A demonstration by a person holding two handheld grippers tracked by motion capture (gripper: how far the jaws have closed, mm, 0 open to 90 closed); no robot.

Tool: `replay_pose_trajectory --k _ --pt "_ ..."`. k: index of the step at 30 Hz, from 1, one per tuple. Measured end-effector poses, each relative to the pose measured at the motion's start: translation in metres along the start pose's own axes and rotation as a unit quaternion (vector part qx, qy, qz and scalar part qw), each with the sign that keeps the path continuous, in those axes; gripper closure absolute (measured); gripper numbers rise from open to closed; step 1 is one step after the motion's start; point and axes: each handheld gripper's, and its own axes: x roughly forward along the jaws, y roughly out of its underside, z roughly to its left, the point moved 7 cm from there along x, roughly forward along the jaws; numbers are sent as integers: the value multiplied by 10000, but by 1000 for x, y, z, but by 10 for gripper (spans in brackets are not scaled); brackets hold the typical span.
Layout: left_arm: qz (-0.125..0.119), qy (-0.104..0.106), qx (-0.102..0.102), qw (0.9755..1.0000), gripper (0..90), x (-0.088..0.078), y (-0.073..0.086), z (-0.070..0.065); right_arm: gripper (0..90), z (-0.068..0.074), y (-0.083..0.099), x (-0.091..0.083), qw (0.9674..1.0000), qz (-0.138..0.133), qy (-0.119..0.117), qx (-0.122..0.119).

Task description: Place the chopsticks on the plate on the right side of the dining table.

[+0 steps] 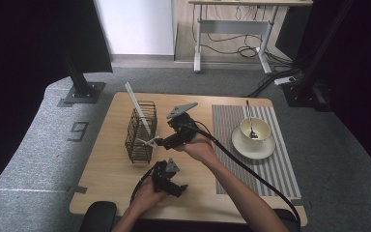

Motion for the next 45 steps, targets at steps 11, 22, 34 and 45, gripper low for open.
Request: replay_pose_trajectory --k 11,22,34,45 --pt "12 -5 -12 10000 0 0 0 0 274 -5 -3 11 9998 -104 130 -121" --pt "15 -3 8 10000 0 0 0 0 538 -1 -5 20 9995 -284 -67 -123" --pt "4 10 10 10000 0 0 0 0 812 6 -7 21 9987 -373 43 -355" --pt "5 10 2 10000 0 0 0 0 819 11 -13 7 9983 -331 -58 -473"
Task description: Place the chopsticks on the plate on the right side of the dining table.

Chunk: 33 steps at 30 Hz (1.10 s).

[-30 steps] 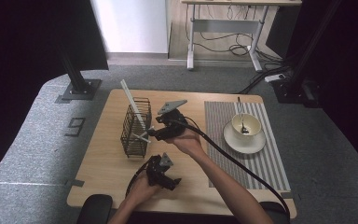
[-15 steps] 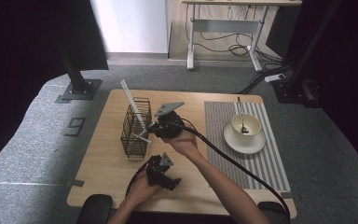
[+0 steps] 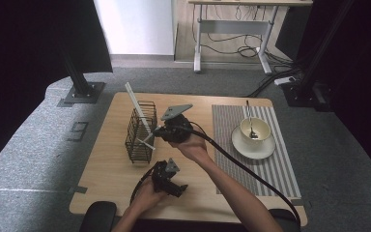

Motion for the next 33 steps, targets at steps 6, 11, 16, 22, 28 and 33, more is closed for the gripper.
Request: replay_pose_trajectory --k 6,11,16,22,28,33 --pt "-9 -15 -2 10000 0 0 0 0 820 0 -5 -14 10000 35 -21 -56" --pt "-10 -14 -5 10000 0 0 0 0 820 -2 -9 -24 10000 19 -19 -39" --pt "-14 -16 -5 10000 0 0 0 0 819 -5 -14 -37 10000 -14 -42 12" --pt "-15 -16 -5 10000 0 0 0 0 820 -10 -19 -53 9999 -51 -58 97" --pt "9 -17 16 10000 0 0 0 0 820 -16 -24 -72 9997 -151 -4 172" --pt "7 -16 23 10000 0 0 0 0 820 -20 -30 -94 9991 -311 22 277"
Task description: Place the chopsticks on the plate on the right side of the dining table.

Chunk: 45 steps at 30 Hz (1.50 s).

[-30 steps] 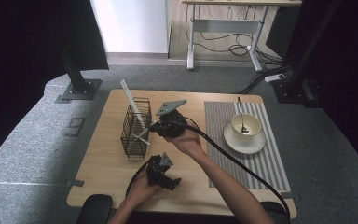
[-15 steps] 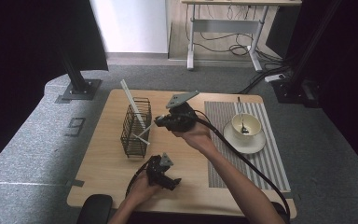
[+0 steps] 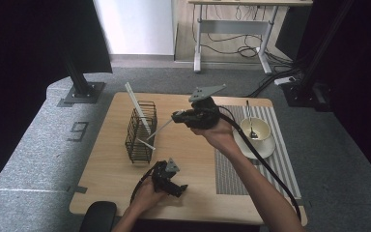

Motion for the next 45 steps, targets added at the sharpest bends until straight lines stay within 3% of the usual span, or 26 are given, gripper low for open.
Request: replay_pose_trajectory --k 8,11,20,23,27,30,34,40,45 --pt "-8 -6 -13 10000 0 0 0 0 821 -6 -8 -28 9997 -169 176 34" --pt "-1 3 -19 10000 0 0 0 0 821 -10 -9 -44 9991 -160 385 -20" --pt "319 57 -17 9995 27 -1 -5 -1 820 -19 13 -57 9981 -6 610 -4" --pt "208 149 -17 9997 45 -4 -11 -2 821 -20 20 -58 9978 66 656 -26" --pt "-169 185 -13 9997 127 -18 -23 0 820 -17 35 -61 9973 180 704 -68" --pt "-232 248 -9 9994 153 -21 -26 0 820 -14 44 -60 9974 251 665 -80" --pt "-327 319 155 9988 210 -26 -33 -4 820 -11 53 -57 9975 307 626 -95" --pt "-716 491 320 9957 312 -36 -46 -10 820 0 69 -49 9979 405 493 -120" --pt "-843 532 412 9942 407 -39 -49 -14 821 11 78 -43 9977 518 385 -186"
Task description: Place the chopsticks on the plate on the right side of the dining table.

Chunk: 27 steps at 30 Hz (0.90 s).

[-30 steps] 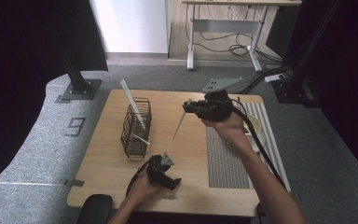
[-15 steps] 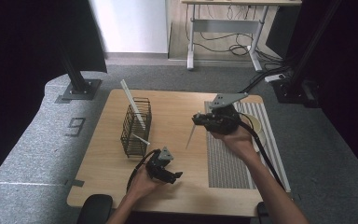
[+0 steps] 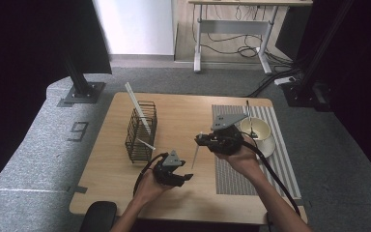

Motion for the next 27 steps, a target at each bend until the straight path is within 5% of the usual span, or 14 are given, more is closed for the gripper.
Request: replay_pose_trajectory --k 15,18,25,27 --pt "-223 88 4 9997 679 0 -4 -6 820 21 9 22 9990 250 -365 -5" --pt "-246 84 59 9996 813 0 -4 -6 820 23 9 24 9988 238 -437 26" --pt "-245 118 169 9995 856 0 -5 -9 805 22 9 24 9991 217 -360 38" --pt "-238 105 203 9995 857 0 -5 -9 645 21 9 27 9995 272 -11 -138"
